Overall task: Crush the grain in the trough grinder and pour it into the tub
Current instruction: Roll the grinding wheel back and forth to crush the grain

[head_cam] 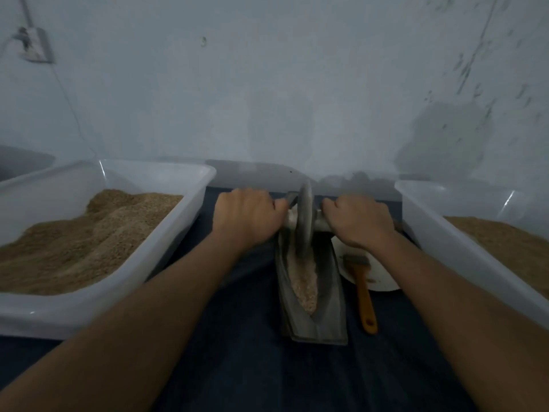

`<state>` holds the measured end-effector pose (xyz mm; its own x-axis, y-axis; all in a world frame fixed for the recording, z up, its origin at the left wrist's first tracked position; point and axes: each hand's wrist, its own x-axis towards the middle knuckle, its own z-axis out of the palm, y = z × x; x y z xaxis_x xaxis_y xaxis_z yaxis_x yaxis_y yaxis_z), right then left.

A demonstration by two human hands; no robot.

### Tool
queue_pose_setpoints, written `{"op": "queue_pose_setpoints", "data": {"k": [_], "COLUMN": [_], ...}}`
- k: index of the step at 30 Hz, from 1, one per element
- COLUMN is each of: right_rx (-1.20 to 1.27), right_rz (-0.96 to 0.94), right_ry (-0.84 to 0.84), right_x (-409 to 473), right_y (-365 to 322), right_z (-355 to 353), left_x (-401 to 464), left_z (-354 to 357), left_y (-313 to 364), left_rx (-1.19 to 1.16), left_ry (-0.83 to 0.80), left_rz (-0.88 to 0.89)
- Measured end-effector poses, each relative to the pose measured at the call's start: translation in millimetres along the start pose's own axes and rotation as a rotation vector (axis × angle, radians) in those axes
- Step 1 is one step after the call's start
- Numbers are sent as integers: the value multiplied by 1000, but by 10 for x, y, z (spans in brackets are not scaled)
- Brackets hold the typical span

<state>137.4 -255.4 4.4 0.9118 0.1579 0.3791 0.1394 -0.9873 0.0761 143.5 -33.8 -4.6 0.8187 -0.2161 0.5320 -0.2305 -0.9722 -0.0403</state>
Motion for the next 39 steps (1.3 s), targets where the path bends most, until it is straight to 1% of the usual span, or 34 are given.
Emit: {"op": "queue_pose_setpoints", "data": {"k": [2, 4, 7, 9, 10, 12, 14, 15, 17, 18, 21, 23, 26, 28, 29, 30, 31, 33, 36, 38, 39], "right_rx": [56, 58, 2, -12, -19, -18, -13, -43, -66, -52, -4, -25, -16, -2, -31, -83, -90, -63, -23, 62, 99], "right_rz": [2, -11, -67, -56, -40, 12, 56, 37, -8, -12, -25, -50, -49, -33, -28, -38, -18, 29, -42, -30, -10], "right_ry": [-95, -164, -169, -134, -117, -68, 5, 65, 160, 206, 356, 412, 431, 402, 329, 271, 216, 114, -13, -45, -24], "right_x": [129, 181, 192, 154, 119, 26, -159, -276, -529, -651, -918, -1010, -968, -863, -783, -672, -529, -228, 117, 198, 187], "right_y": [43, 55, 31, -11, -47, -125, -186, -218, -272, -288, -344, -360, -343, -309, -301, -273, -227, -117, -2, 35, 26], "right_z": [6, -12, -49, -94, -119, -169, -194, -194, -198, -212, -281, -278, -264, -230, -211, -168, -123, -49, -2, -8, -18], "left_x": [168, 231, 248, 225, 178, -18, -300, -403, -531, -600, -819, -936, -896, -807, -738, -656, -559, -326, 41, 171, 188], "left_z": [-22, -21, -27, -38, -31, -21, -30, -42, -72, -87, -164, -167, -120, -73, -66, -53, -38, -7, -1, 19, 26], "left_y": [-17, -18, -45, -88, -104, -107, -35, -10, 13, 24, 34, 18, 0, 8, 15, 18, 29, 24, -10, 20, 28], "left_rx": [-46, -6, -17, 7, 32, 107, 122, 120, 26, -19, -154, -190, -165, -137, -121, -67, 7, 67, 29, 31, 25], "left_ry": [-54, -96, -124, -174, -163, -45, 17, 66, 147, 180, 292, 327, 378, 384, 358, 297, 225, 118, -13, -67, -55], "left_rz": [-27, -5, 7, 98, 163, 230, 156, 115, 18, 2, 59, 75, 87, 87, 73, 66, 73, 88, 48, 30, -6]}}
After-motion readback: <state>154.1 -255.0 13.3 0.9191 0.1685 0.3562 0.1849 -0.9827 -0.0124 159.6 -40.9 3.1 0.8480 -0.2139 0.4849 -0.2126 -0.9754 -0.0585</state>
